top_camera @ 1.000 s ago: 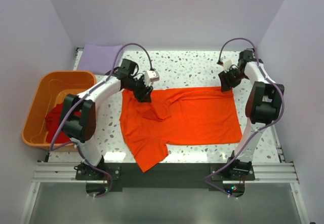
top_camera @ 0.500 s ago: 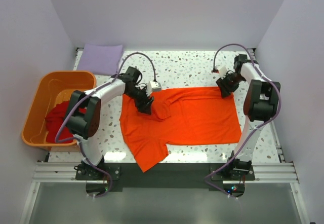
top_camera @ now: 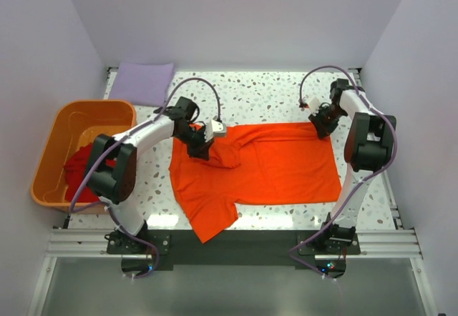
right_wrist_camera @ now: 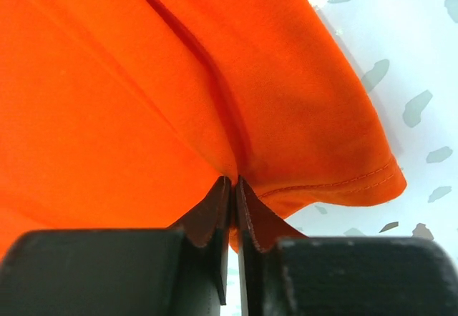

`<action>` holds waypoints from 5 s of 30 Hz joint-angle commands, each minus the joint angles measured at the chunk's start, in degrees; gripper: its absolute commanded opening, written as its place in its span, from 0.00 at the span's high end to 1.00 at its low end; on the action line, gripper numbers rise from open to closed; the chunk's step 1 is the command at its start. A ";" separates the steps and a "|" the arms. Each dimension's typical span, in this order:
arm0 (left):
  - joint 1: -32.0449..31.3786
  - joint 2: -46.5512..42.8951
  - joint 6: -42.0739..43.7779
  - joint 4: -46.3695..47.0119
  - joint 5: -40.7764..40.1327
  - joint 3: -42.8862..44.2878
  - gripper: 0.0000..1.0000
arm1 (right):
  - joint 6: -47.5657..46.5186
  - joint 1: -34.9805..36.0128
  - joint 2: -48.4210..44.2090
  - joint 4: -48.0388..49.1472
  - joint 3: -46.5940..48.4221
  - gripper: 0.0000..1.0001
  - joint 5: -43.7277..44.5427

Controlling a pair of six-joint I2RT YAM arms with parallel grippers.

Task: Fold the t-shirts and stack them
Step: Fold the tshirt

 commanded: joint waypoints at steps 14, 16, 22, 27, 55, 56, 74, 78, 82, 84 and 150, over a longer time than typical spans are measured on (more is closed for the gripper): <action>2.39 -9.66 3.92 0.00 -1.56 -5.02 1.00 | -11.31 -0.10 -8.67 1.43 -5.34 0.91 1.23; 2.75 -10.10 2.69 1.49 -1.56 -5.55 1.00 | -11.49 -0.10 -9.19 2.40 -5.96 0.91 1.41; 6.26 -13.97 -3.99 5.96 3.88 -3.62 1.00 | -10.35 -0.18 -10.25 4.77 -6.58 0.93 0.18; 7.49 -16.96 -4.53 6.69 6.26 -4.67 1.00 | -11.22 -0.10 -10.86 6.27 -7.72 0.92 0.09; 17.60 1.04 -30.89 20.14 -14.19 7.27 0.57 | 17.86 2.89 -6.39 6.09 3.44 0.58 -2.11; 17.60 1.75 -29.59 19.70 -14.83 8.49 0.64 | 18.39 3.50 -6.21 7.05 3.70 0.61 -1.41; 17.08 12.48 -16.04 11.79 -17.12 15.36 0.59 | 20.85 7.02 3.28 10.23 6.17 0.67 10.72; 16.37 14.32 -17.96 14.41 -20.89 15.36 0.62 | 20.76 7.02 4.42 10.14 6.61 0.67 12.57; 16.37 18.09 -20.51 13.90 -25.98 17.64 0.78 | 21.20 7.02 5.92 10.40 7.39 0.68 14.24; 16.37 19.24 -20.61 12.06 -28.45 19.23 0.86 | 21.55 7.02 6.88 10.23 7.84 0.68 16.42; 11.45 -12.57 -43.11 17.76 0.28 -19.88 0.41 | 70.95 40.51 -0.94 23.06 -7.89 0.62 -13.89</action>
